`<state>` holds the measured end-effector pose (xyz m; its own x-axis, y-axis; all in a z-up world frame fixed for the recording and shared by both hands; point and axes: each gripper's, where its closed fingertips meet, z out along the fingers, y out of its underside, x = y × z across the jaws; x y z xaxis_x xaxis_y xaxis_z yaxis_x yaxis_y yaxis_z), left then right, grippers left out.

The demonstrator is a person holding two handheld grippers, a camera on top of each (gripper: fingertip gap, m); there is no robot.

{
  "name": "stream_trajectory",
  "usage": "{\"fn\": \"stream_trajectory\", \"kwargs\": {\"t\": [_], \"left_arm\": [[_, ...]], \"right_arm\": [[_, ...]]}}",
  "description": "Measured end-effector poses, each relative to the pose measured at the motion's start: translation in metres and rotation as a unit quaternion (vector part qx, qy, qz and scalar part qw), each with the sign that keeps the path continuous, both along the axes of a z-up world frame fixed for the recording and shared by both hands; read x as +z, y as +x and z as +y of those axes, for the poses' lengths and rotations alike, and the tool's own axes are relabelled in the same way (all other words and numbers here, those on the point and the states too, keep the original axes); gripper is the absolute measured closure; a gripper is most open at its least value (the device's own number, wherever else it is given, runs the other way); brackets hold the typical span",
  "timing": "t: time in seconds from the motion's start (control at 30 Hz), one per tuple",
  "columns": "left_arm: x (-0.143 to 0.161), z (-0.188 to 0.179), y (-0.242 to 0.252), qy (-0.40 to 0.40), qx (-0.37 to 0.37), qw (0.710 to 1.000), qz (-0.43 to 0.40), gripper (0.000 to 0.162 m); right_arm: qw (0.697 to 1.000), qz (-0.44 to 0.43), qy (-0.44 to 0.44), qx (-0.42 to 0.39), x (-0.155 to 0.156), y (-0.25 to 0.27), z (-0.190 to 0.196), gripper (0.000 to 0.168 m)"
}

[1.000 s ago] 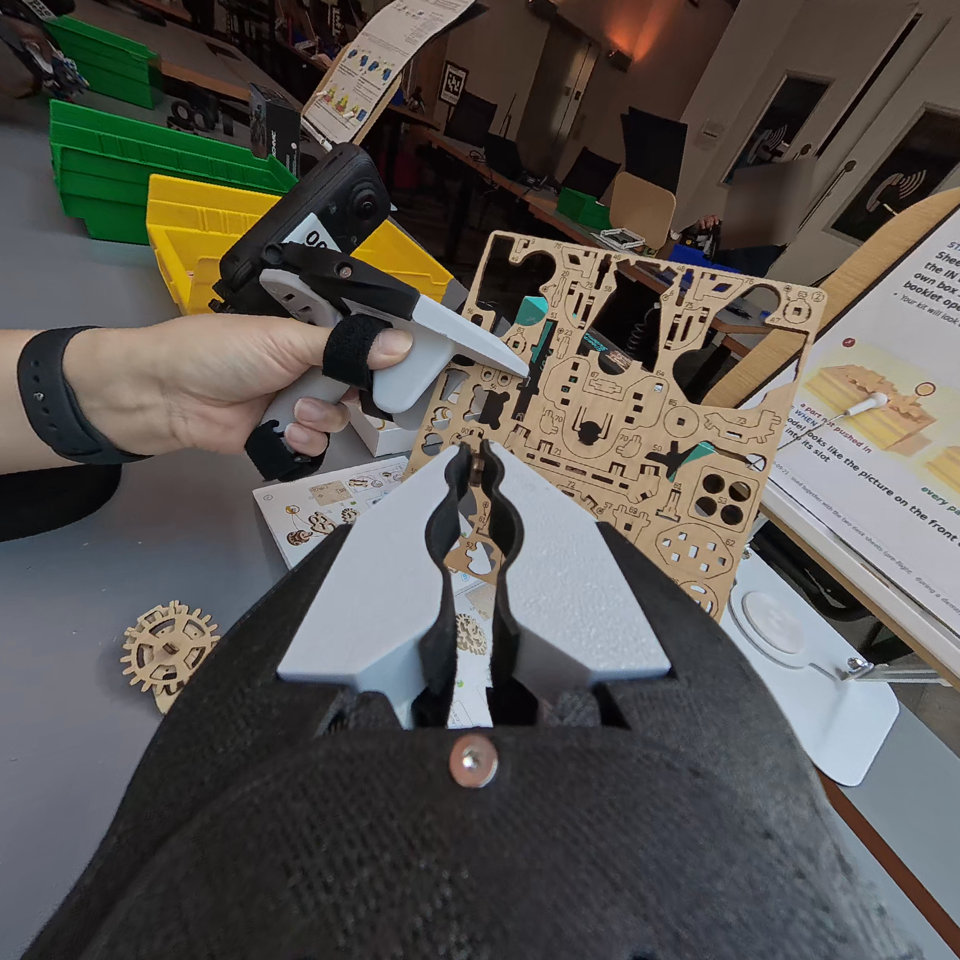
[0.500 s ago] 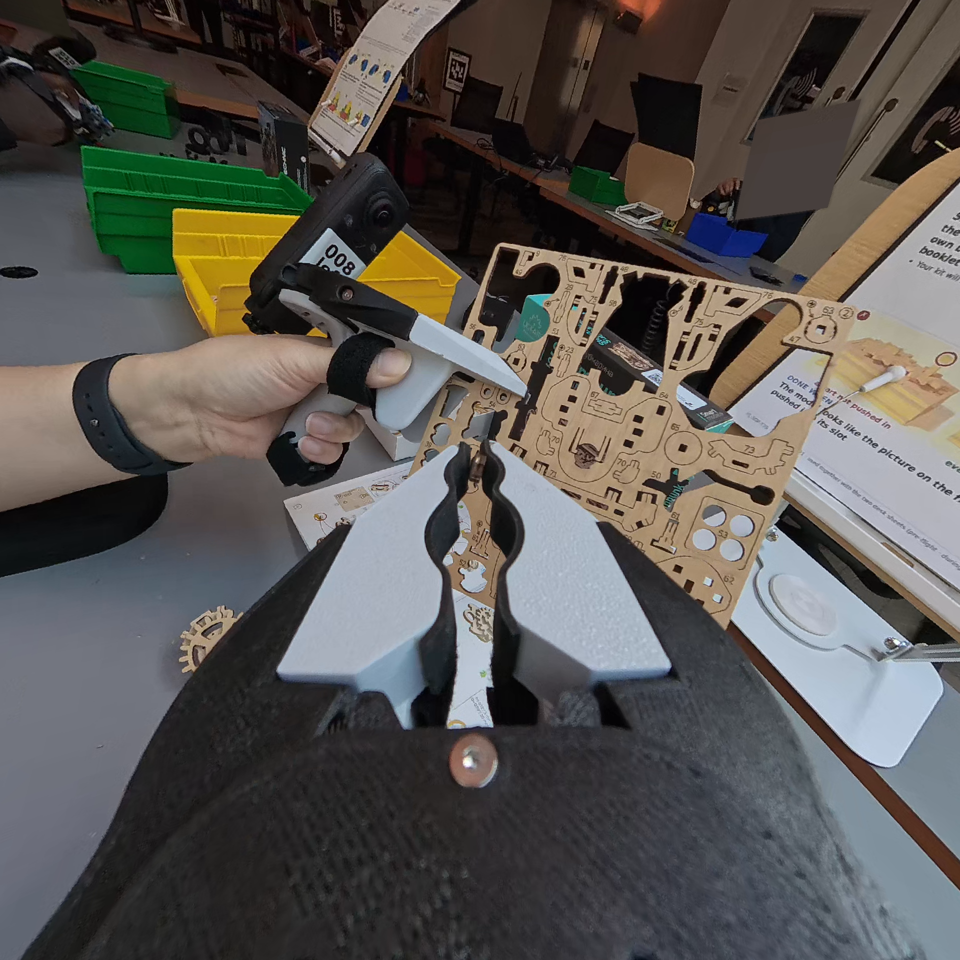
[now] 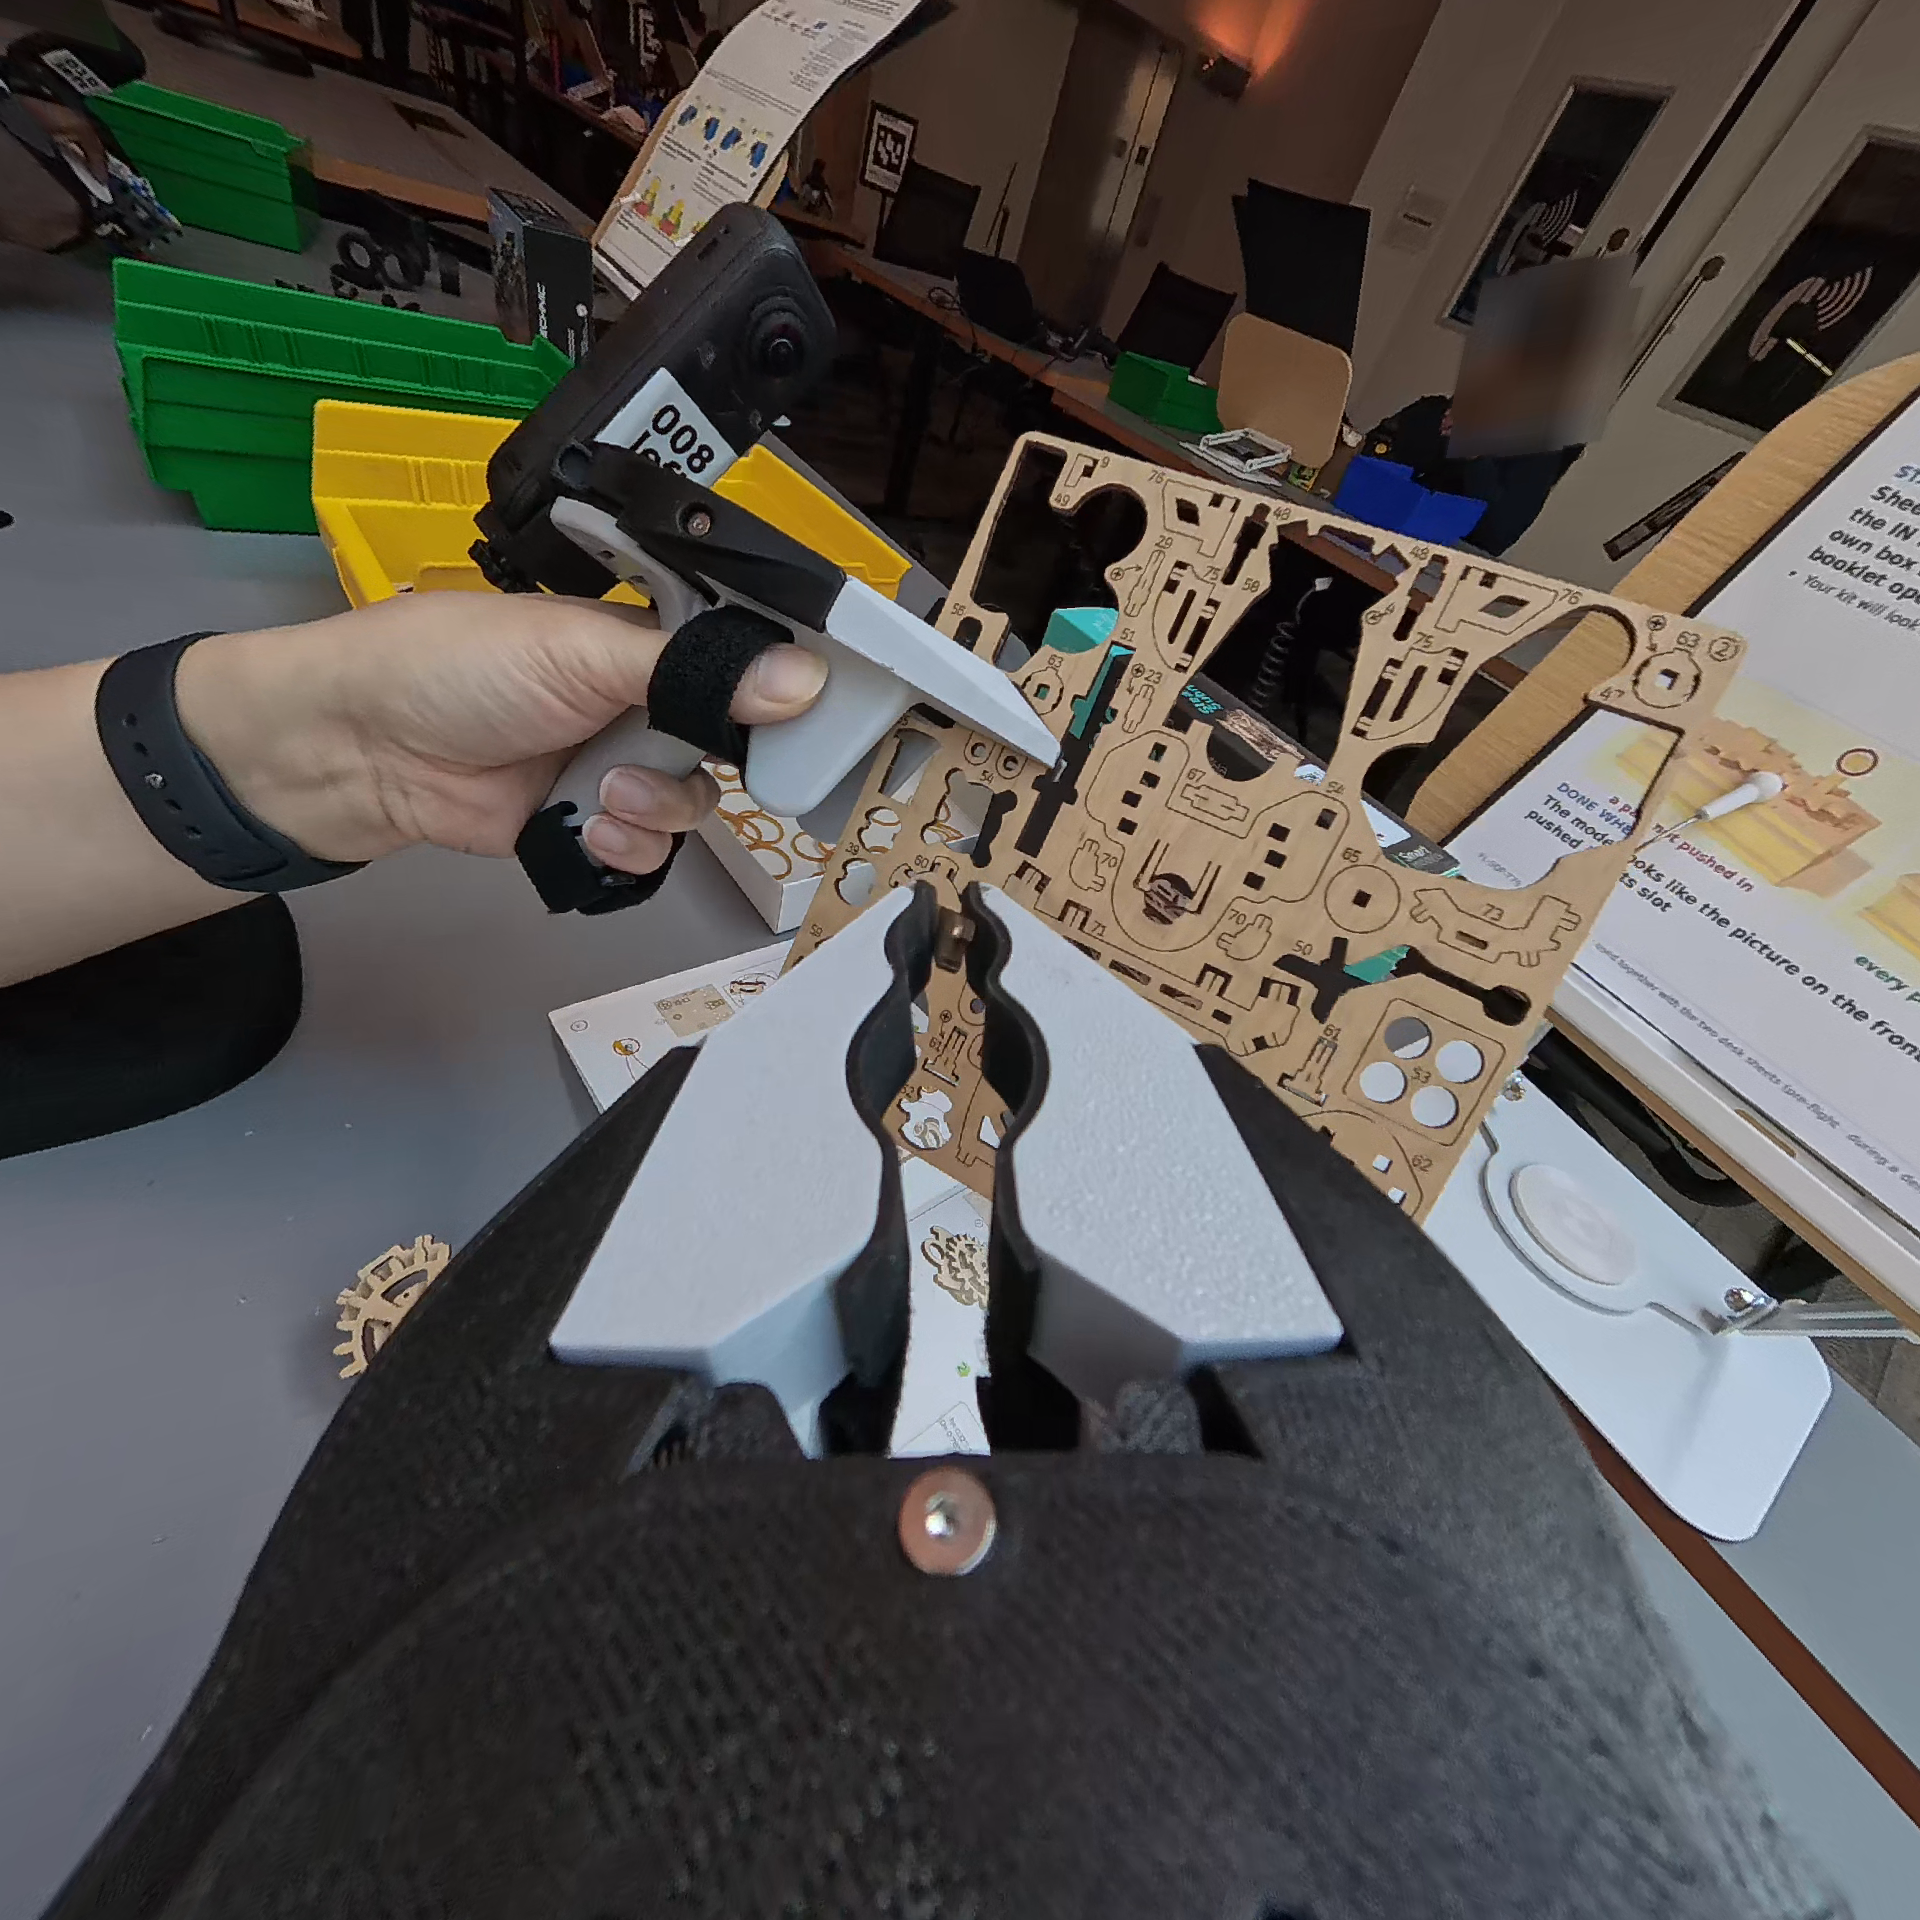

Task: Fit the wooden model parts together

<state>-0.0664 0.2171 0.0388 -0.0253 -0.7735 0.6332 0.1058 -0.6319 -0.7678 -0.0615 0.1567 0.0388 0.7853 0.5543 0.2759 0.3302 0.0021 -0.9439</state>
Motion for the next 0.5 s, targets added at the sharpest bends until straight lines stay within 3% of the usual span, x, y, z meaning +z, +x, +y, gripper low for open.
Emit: {"fn": "stream_trajectory", "kwargs": {"t": [0.5], "left_arm": [[0.004,0.013,-0.011,-0.07,0.001,0.996,-0.062,0.161]], "right_arm": [[0.997,-0.029,0.074,-0.001,-0.002,-0.008,-0.001,0.166]]}}
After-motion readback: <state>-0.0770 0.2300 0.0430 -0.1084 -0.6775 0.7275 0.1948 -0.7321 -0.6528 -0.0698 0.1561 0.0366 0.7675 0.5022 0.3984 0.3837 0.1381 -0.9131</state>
